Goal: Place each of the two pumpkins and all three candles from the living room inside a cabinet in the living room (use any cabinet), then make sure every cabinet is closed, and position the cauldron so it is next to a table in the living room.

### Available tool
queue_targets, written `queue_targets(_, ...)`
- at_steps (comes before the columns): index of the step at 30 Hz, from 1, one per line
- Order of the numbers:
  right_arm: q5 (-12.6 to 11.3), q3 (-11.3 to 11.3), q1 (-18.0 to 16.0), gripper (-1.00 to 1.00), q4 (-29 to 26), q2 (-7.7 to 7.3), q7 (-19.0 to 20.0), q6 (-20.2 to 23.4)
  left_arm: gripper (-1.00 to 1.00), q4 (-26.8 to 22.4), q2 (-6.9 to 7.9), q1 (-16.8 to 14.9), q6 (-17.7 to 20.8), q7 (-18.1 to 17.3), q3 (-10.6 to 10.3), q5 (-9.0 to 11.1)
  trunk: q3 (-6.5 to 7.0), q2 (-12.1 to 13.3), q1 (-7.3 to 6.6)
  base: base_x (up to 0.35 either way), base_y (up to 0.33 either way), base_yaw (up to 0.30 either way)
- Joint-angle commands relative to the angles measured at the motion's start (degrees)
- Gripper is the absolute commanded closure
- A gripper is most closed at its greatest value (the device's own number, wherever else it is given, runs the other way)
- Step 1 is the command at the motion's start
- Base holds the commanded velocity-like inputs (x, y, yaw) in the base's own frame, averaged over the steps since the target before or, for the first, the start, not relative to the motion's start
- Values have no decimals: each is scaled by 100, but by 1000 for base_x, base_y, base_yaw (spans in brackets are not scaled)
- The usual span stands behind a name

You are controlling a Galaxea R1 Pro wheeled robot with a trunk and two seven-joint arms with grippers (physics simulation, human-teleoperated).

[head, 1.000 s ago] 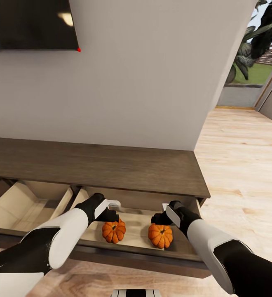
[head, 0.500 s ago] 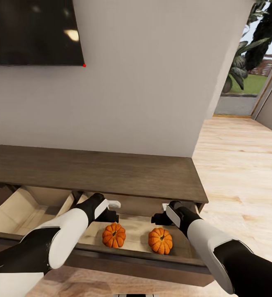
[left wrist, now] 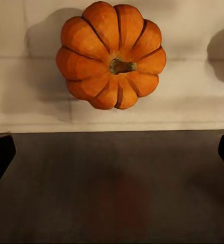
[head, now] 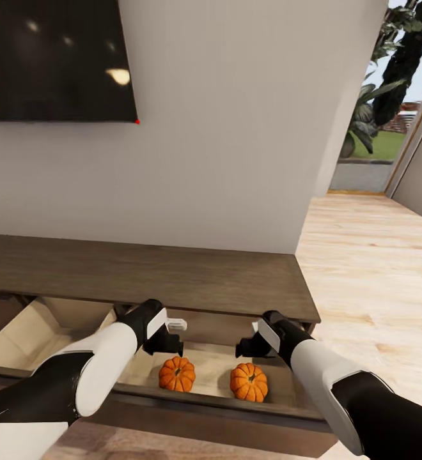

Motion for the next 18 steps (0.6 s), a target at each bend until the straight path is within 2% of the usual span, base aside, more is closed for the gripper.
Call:
queue_targets(1, -60, 31, -1, -100, -10, -2, -47, 60, -100, -9, -4, -1, 52, 15, 50, -42, 18, 0, -3, 0, 0, 0)
queue_targets(10, -73, 15, -1, -100, -15, -8, -59, 451, -100, -7, -4, -1, 378, -41, 51, -42, 217, 12, -26, 0, 0, 0)
queue_targets(18, -79, 5, -1, -100, -15, -10, -58, 590, -100, 0, -4, -1, 443, -51, 51, -39, 394, 23, -47, 0, 0, 0)
